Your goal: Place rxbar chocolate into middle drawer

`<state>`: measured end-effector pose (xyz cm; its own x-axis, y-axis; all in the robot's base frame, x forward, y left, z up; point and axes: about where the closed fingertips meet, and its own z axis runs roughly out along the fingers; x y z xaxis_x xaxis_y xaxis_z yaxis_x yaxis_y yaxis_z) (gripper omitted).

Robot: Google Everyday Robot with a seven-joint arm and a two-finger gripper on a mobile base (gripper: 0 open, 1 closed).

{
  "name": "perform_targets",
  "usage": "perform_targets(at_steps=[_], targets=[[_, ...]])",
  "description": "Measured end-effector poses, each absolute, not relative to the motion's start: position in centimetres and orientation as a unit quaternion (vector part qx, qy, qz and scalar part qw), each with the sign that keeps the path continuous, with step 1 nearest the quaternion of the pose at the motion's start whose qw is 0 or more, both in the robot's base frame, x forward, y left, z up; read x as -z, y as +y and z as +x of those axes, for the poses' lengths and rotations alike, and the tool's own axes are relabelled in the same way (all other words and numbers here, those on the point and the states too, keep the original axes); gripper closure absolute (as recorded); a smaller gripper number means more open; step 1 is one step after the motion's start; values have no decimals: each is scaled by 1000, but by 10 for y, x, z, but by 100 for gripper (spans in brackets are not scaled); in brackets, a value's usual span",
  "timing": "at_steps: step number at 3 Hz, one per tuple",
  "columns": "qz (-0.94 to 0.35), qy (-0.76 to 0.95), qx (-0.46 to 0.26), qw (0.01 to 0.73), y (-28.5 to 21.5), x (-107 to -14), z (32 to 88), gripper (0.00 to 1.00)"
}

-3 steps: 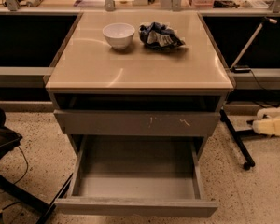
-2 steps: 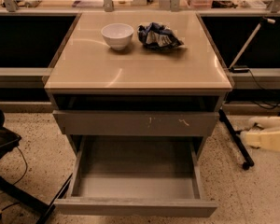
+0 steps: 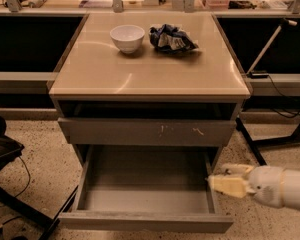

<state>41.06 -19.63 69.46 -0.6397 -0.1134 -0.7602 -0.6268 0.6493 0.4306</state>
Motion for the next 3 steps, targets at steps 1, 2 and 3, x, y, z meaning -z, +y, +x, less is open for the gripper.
perform_targets(at_steps=[1,2,3], targets=[[-204,849,-343,346,-191,-662,398,100],[-204,849,-343,346,-191,-662,398,100],[-191,850,-328,366,-196,-640,428,100]])
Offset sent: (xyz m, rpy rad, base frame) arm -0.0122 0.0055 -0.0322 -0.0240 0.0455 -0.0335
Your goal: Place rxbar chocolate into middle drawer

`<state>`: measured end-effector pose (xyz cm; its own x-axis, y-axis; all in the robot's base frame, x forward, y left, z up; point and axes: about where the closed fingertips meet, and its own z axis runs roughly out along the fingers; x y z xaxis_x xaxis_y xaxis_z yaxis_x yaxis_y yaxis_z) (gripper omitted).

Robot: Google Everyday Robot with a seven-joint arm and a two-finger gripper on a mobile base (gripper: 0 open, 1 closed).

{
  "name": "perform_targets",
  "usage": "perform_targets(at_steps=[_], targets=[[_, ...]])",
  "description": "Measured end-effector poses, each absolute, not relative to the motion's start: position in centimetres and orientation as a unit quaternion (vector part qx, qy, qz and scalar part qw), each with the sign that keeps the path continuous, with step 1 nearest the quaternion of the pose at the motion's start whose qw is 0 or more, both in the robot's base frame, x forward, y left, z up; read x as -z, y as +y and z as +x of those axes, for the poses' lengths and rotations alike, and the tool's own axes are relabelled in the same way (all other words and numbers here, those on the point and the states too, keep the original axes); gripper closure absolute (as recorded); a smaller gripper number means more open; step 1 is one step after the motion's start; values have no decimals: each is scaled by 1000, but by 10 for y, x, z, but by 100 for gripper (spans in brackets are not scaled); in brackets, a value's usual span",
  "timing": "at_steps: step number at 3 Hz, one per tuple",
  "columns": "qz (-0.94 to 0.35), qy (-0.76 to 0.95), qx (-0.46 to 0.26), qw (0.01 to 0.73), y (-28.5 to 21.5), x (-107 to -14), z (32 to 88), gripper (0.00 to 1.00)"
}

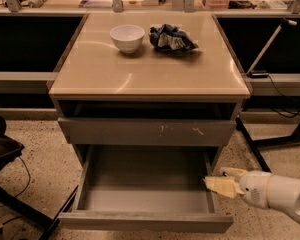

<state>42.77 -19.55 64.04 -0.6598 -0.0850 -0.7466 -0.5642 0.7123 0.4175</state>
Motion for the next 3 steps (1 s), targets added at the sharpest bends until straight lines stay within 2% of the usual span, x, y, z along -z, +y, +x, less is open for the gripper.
perform_targets(at_steps=[1,3], targets=[[-194,840,-307,403,-180,-599,502,100],[-168,848,-283,415,-191,-580,522,100]])
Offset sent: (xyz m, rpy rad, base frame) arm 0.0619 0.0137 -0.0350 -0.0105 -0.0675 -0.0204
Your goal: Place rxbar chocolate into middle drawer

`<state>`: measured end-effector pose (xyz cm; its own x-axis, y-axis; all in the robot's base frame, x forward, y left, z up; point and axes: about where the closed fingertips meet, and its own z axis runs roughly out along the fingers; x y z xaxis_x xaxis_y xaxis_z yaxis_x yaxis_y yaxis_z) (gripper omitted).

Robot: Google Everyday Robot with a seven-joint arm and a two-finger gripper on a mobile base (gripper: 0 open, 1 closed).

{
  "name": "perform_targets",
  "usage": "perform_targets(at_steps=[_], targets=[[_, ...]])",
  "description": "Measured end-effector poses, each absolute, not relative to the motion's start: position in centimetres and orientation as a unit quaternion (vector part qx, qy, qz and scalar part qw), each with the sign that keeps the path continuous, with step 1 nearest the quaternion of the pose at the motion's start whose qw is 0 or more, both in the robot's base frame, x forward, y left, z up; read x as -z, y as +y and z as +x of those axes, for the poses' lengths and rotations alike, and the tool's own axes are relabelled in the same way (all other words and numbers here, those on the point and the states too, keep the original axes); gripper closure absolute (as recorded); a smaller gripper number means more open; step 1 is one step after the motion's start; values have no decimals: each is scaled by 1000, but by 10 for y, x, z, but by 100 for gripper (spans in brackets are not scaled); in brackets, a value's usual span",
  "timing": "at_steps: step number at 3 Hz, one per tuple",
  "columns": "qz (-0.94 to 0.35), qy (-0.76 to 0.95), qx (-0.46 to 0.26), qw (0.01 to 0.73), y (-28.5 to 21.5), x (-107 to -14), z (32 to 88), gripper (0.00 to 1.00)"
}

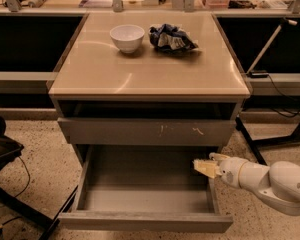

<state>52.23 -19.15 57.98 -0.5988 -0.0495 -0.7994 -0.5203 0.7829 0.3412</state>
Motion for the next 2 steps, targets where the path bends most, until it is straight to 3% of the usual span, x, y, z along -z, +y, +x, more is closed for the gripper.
perform_targets(at_steps=[2], targets=[[-155,835,-299,434,-118,-511,548,100]])
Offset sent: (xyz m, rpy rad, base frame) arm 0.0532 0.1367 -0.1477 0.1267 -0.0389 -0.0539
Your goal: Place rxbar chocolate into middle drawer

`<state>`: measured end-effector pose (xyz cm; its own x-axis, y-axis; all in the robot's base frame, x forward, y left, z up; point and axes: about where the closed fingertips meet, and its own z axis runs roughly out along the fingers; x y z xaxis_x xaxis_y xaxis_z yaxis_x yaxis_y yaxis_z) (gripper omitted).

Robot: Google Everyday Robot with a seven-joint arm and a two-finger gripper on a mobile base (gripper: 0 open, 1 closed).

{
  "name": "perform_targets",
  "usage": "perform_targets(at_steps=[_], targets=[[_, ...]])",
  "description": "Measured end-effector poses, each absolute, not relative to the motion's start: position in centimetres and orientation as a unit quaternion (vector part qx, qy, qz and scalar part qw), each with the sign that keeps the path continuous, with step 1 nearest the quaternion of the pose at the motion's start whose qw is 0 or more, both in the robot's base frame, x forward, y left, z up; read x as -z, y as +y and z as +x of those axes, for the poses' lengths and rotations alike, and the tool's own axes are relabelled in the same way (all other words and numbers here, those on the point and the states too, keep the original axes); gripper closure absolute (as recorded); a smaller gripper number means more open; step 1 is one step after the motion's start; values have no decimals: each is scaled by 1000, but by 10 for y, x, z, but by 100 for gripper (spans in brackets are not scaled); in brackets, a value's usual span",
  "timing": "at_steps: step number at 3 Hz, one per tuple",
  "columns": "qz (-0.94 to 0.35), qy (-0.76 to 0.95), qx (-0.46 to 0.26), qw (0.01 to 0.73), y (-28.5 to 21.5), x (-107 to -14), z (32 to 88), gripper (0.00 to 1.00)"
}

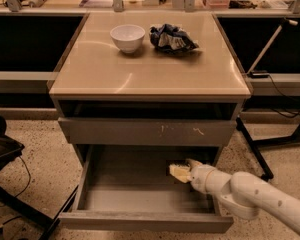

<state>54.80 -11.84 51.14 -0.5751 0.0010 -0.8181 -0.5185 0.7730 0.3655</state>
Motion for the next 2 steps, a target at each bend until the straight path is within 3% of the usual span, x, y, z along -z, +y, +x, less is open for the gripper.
perform_targets(at_steps=[1,2], targets=[[-152,824,-313,448,-74,-471,560,100],[-144,825,-324,440,-66,-457,554,100]])
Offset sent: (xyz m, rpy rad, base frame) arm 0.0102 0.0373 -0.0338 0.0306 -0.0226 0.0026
